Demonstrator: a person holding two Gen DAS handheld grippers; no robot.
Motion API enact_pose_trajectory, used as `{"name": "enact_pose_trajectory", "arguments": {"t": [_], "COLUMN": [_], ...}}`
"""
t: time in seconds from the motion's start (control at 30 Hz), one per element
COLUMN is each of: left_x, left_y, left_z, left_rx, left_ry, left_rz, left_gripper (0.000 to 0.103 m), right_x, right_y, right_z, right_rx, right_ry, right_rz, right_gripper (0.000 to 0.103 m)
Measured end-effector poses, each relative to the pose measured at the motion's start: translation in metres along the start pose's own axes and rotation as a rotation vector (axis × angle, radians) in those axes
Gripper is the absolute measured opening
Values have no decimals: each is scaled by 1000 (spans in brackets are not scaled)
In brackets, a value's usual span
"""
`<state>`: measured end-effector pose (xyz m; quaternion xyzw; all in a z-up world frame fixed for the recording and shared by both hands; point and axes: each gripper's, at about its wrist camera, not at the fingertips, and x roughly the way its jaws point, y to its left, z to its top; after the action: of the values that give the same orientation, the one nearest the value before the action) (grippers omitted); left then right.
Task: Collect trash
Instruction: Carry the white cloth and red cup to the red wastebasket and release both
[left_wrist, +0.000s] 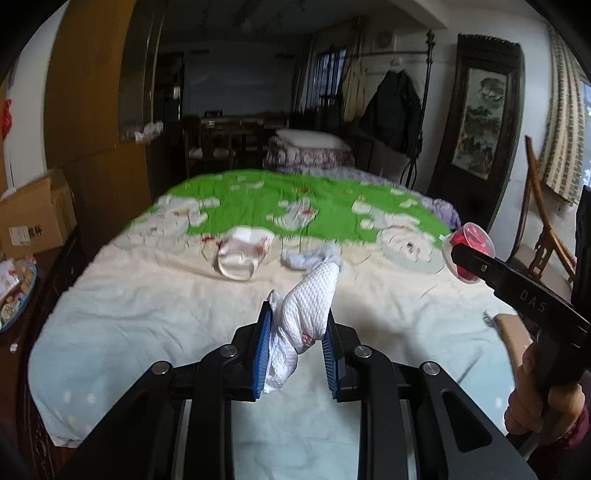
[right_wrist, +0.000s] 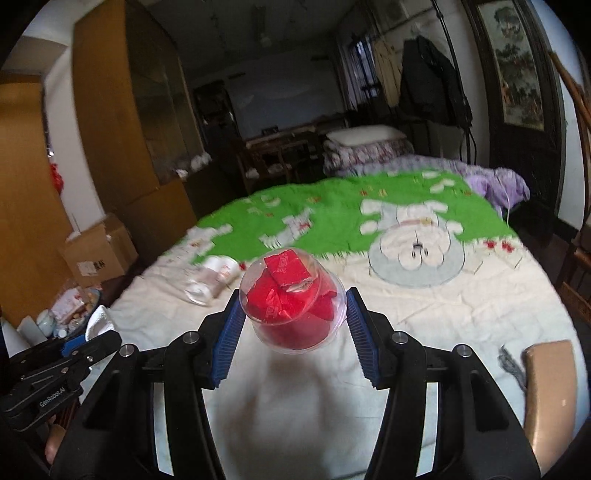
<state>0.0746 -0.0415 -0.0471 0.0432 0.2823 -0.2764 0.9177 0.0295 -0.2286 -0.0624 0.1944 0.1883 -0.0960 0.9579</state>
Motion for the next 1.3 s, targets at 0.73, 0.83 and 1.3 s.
{"name": "enact_pose_trajectory", "arguments": {"t": [0.73,0.83,1.3], "left_x": [-218,-224,-172], "left_y": [-22,-3,146], "left_z": [-29,-37,-119], "left_rx": [80,63,-178], "left_ry": [-313,-300,1], "left_rz": [241,292,429], "left_gripper": [26,26,26], "right_x": [-168,-158,-77], "right_y": [88,107,206], "right_z": [-7,-13,-66], "right_rx": [-135,-163,-327], "right_ry": [-221,-177,90], "right_rz": [331,373,450], "right_gripper": [55,55,55]}}
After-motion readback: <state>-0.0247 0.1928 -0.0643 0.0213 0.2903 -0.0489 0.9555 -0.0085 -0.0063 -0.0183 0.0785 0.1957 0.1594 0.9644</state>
